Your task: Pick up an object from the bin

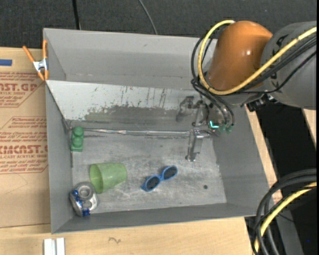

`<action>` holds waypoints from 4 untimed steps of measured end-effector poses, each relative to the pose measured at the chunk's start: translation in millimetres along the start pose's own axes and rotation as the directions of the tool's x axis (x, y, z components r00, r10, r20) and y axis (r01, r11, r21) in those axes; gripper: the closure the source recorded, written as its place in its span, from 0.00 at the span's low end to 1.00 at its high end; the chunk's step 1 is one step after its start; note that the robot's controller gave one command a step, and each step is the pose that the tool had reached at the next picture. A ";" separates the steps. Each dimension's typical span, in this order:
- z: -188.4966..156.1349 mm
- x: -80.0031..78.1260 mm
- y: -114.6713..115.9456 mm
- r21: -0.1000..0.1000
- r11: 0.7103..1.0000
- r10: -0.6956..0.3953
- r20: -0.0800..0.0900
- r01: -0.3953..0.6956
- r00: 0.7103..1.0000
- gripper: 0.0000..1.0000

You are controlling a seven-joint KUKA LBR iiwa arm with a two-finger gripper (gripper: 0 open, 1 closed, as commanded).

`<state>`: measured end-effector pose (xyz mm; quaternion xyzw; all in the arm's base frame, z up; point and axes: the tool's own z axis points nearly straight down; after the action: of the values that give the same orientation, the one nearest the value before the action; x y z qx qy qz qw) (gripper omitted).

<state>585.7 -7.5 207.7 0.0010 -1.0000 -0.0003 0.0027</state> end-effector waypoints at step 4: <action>136.8 84.1 5.4 0.001 0.995 -0.097 0.013 0.097 0.995 1.00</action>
Offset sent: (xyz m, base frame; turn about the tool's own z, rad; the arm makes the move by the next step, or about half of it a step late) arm -0.0870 0.0042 -0.1377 -0.0971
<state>500.8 -2.2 71.4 0.0495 -0.9988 -0.0002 -0.0040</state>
